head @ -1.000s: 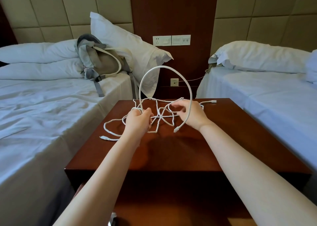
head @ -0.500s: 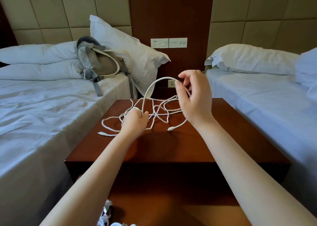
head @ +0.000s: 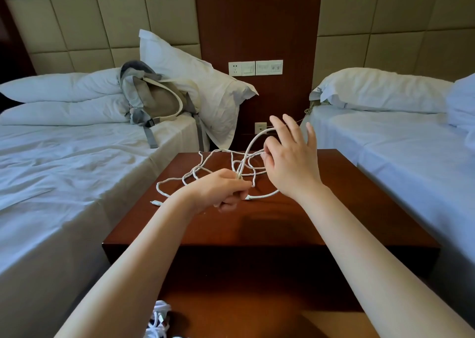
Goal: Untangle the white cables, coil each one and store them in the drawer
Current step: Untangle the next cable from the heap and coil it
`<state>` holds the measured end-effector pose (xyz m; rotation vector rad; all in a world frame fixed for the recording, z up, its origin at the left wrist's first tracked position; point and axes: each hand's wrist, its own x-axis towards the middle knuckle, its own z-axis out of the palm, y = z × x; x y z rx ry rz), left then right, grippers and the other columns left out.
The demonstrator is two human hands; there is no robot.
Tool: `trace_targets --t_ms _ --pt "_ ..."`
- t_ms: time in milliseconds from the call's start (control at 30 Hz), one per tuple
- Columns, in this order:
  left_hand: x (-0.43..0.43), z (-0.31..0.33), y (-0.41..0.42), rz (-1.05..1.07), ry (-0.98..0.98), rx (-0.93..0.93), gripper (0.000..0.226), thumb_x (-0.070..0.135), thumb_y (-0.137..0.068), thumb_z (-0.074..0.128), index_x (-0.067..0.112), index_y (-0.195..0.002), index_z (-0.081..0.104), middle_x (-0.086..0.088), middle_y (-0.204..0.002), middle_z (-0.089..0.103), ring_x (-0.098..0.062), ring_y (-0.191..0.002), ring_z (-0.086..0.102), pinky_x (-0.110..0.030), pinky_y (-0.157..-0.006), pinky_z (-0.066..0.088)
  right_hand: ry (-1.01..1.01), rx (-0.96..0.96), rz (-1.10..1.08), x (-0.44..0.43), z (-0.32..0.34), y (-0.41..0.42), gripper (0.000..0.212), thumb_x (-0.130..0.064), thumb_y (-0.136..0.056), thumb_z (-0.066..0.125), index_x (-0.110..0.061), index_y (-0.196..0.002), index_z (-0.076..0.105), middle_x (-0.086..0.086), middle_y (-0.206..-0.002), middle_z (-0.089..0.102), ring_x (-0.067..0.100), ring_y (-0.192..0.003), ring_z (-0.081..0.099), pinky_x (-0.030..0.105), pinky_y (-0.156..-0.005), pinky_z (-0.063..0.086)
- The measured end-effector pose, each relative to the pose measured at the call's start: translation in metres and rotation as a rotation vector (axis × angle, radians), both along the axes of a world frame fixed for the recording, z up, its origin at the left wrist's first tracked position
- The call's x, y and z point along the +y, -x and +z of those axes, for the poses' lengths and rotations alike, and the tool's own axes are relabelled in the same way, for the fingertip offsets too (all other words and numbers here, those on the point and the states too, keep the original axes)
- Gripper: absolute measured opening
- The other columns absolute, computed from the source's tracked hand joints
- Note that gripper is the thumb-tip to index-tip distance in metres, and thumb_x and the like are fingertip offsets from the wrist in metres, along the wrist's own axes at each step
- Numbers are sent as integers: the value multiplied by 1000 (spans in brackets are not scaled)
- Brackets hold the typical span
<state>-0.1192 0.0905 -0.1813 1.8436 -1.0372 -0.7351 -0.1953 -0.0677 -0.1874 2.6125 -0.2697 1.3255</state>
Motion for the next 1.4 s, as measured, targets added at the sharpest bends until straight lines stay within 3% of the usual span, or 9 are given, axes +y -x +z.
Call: trace_targets --t_ms 100,200,367,533,667,900,967,1067,1400 --pt "0 -1 -1 -148 52 164 39 18 -93 45 12 -54 46 0 -41 29 -12 -36 27 -17 -38 19 5 88 182 3 -5 -2 19 -19 -89 40 -15 -83 59 10 -142 47 28 -139 33 53 -113 9" --pt "4 2 -3 -238 71 288 33 21 -82 46 14 -50 46 3 -38 28 -10 -34 25 -15 -36 20 -347 189 433 8 -5 -3 12 -13 -95 40 -19 -86 45 13 -121 62 27 -126 48 36 -116 4" --pt "9 3 -6 -281 79 369 31 19 -81 44 14 -50 44 5 -39 29 -7 -34 25 -13 -36 19 -778 295 660 13 -2 7 14 -26 -100 39 -22 -101 53 2 -95 68 9 -95 61 25 -87 47" --pt "6 1 -5 -309 116 456 32 17 -82 41 16 -50 44 6 -38 30 -5 -34 25 -13 -36 16 -894 307 810 21 -3 5 35 -27 -99 38 -5 -92 66 16 -78 62 14 -70 57 23 -64 44" --pt "9 -4 -11 -420 153 583 31 20 -85 53 15 -55 45 9 -41 35 -3 -36 30 -12 -35 26 -901 344 830 23 -4 6 49 -35 -94 37 9 -85 56 -1 -58 43 6 -57 38 18 -57 30" --pt "4 -6 -12 -679 248 931 19 23 -81 46 9 -69 51 1 -51 30 -12 -45 28 -20 -42 28 -881 299 827 24 -7 1 46 -36 -96 39 4 -80 55 3 -67 47 9 -64 41 26 -64 34" --pt "3 -7 -11 -679 264 989 19 20 -84 41 8 -72 50 0 -54 31 -13 -47 30 -21 -44 31 -902 298 837 23 -7 2 37 -27 -101 39 -7 -76 59 -11 -64 51 0 -63 43 18 -64 34" --pt "2 -9 -11 -618 299 934 19 20 -88 41 9 -74 48 1 -55 32 -12 -49 30 -21 -47 36 -959 292 859 19 -10 1 34 -18 -102 38 -24 -75 58 -20 -63 54 -4 -64 46 12 -66 35" --pt "-1 -9 -9 -411 376 665 24 25 -89 48 14 -67 51 4 -52 45 -9 -45 41 -20 -46 39 -1022 253 862 18 -11 1 32 -17 -102 36 -19 -79 57 -20 -59 51 -4 -57 44 12 -61 35"
